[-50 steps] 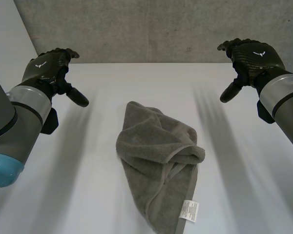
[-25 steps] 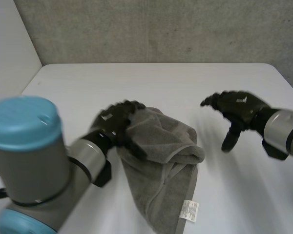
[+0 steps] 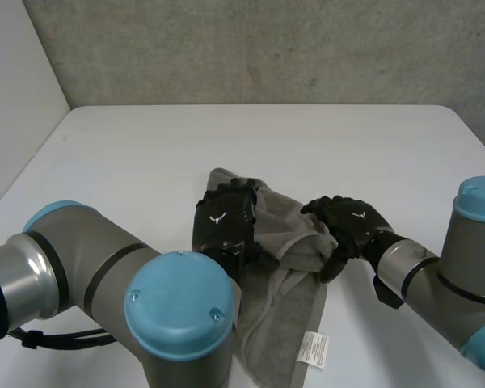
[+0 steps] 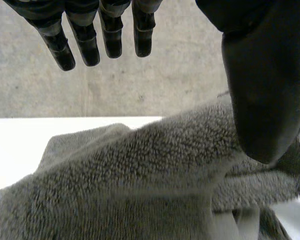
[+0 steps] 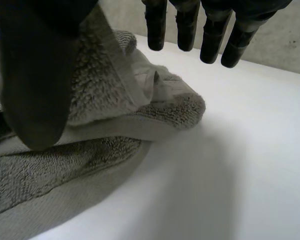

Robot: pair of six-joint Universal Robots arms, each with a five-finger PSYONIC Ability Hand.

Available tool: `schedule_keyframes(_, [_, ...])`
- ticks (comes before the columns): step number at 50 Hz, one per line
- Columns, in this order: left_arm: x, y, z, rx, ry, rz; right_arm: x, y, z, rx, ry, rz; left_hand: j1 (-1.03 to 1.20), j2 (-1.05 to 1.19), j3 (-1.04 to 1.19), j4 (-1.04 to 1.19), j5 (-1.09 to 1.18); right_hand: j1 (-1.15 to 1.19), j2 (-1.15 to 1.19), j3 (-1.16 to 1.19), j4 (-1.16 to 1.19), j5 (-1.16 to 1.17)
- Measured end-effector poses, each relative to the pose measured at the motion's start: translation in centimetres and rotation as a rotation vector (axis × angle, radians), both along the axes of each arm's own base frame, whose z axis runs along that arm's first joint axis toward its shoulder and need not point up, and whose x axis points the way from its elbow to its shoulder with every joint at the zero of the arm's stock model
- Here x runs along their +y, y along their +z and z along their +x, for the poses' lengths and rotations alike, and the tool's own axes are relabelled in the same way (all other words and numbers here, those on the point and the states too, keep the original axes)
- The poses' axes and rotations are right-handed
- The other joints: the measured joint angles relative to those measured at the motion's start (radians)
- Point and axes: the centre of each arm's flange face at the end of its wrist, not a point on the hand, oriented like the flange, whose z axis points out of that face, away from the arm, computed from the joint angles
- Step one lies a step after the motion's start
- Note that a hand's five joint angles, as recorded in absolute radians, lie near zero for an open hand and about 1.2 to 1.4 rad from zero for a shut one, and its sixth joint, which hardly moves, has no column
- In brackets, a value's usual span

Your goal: Fold the towel.

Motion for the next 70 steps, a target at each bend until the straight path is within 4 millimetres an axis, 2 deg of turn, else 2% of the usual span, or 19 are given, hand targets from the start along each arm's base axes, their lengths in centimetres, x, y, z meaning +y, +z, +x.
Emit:
schedule_keyframes(8, [0.1,0.3,-0.6,0.043,0.004,-0.022,0.4,-0.4,1.0,0.018,0.000,-0.019,0.000,0.000,0.000,0.000,0.000,0.002,0.002,0.000,0.000,0.007])
schedule_keyframes(19, [-0.4,-0.9,-1.1,0.060,0.020,-0.009,-0.4,0.2,1.1,0.028,-0.045,-0.054,0.000,0.000,0.000,0.000,0.000,0.081,0.084,0.000,0.000,0.089])
schedule_keyframes(22, [-0.4,-1.1,-1.2,0.066,0.024,-0.005,-0.8,0.5,1.0,0.027,-0.063,-0.067,0.000,0.000,0.000,0.000,0.005,0.159,0.178,0.000,0.000,0.178])
schedule_keyframes(26, [-0.4,-1.4,-1.4,0.067,0.025,-0.004,-1.2,0.8,0.8,0.029,-0.084,-0.080,0.000,0.001,0.000,0.000,0.021,0.382,0.396,0.000,0.000,0.369])
schedule_keyframes(28, [-0.5,-1.8,-1.5,0.066,0.029,-0.006,-1.3,0.9,0.8,0.029,-0.090,-0.082,0.000,0.001,0.000,0.000,0.023,0.599,0.618,0.000,0.000,0.588])
schedule_keyframes(33, [-0.9,-2.8,-1.9,0.062,0.053,-0.017,-1.2,0.9,0.8,0.028,-0.090,-0.084,0.002,0.001,0.000,0.000,0.024,0.961,0.975,0.000,0.000,0.960])
schedule_keyframes(41, [-1.7,-3.9,-2.3,0.034,0.088,-0.055,-1.1,1.9,0.6,-0.005,-0.095,-0.098,0.002,0.002,0.000,0.000,0.024,0.989,1.011,0.000,0.000,1.008])
schedule_keyframes(45, [-2.1,-4.0,-2.4,0.013,0.097,-0.084,-1.2,3.5,0.4,-0.055,-0.101,-0.119,0.002,0.002,0.000,0.000,0.025,0.989,1.012,0.000,0.000,1.008])
schedule_keyframes(48, [-2.6,-3.9,-2.0,-0.006,0.113,-0.102,-1.4,5.1,0.1,-0.097,-0.098,-0.148,0.002,0.002,0.000,0.000,0.025,0.990,1.020,0.000,0.000,1.009])
schedule_keyframes(58, [-6.7,-1.8,1.6,-0.047,0.245,-0.142,-1.7,11.2,-1.6,-0.188,-0.095,-0.304,0.002,0.002,0.000,0.000,0.025,0.991,1.031,0.000,0.000,1.015])
schedule_keyframes(64, [-9.1,-0.8,3.3,-0.052,0.310,-0.160,-1.2,12.3,-1.8,-0.198,-0.087,-0.338,0.002,0.002,0.000,0.000,0.025,1.015,1.031,0.000,0.000,1.025])
schedule_keyframes(67, [-10.1,-0.6,3.9,-0.080,0.326,-0.171,-0.9,11.9,-1.6,-0.190,-0.077,-0.328,0.002,0.002,0.000,0.000,0.025,1.015,1.031,0.000,0.000,1.025])
schedule_keyframes(70, [-10.1,-0.6,3.9,-0.109,0.315,-0.178,-0.9,11.1,-1.4,-0.178,-0.071,-0.310,0.002,0.002,0.000,0.000,0.024,1.015,1.031,0.000,0.000,1.025])
